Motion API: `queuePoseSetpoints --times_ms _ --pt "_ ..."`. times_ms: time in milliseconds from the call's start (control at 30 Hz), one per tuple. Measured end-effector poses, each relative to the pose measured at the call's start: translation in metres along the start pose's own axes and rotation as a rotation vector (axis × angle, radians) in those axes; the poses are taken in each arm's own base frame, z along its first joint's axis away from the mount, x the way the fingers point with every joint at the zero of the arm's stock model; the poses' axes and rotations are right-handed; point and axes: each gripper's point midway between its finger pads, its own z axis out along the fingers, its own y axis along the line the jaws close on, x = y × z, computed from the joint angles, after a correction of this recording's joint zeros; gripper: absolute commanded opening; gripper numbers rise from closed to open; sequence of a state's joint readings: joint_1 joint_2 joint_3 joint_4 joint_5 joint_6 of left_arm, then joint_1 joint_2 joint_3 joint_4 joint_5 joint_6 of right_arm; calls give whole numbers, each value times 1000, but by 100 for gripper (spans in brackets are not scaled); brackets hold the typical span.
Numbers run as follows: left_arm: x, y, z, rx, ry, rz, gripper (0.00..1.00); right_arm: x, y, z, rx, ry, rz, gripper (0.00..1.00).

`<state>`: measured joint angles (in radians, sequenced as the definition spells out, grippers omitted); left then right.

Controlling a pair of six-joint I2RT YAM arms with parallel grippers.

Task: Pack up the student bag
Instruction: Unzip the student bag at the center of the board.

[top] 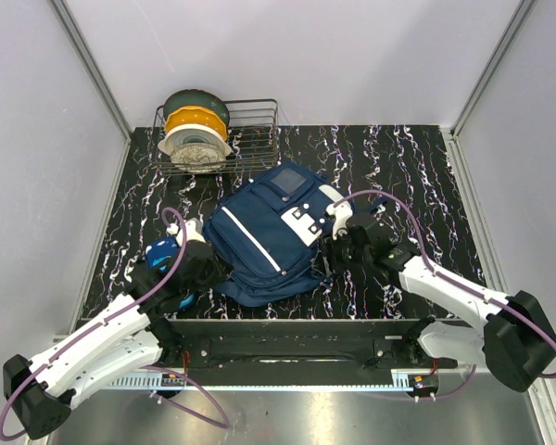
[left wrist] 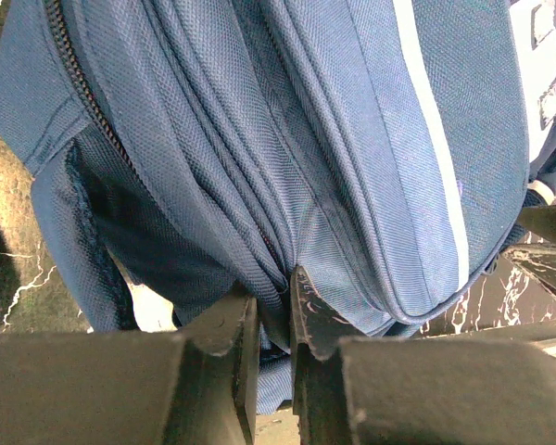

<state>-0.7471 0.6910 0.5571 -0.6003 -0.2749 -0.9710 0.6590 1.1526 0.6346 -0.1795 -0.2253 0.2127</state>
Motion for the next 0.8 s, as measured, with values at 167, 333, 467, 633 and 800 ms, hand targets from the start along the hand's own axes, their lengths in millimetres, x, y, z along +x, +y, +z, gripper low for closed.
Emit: queuePoseSetpoints --times_ms 167,333,467,633,800 --pt "0 1 1 -3 1 3 0 1 -9 10 36 13 -8 51" --pt "-1 1 1 -6 0 2 0 8 -12 24 36 59 -7 49" --pt "-2 2 1 -9 -3 0 0 9 -9 27 13 66 -7 18" --pt "-3 3 2 -12 -7 1 0 6 -5 26 -9 52 9 0" --pt "-4 3 2 -12 -8 0 0 -2 2 18 -31 18 27 0"
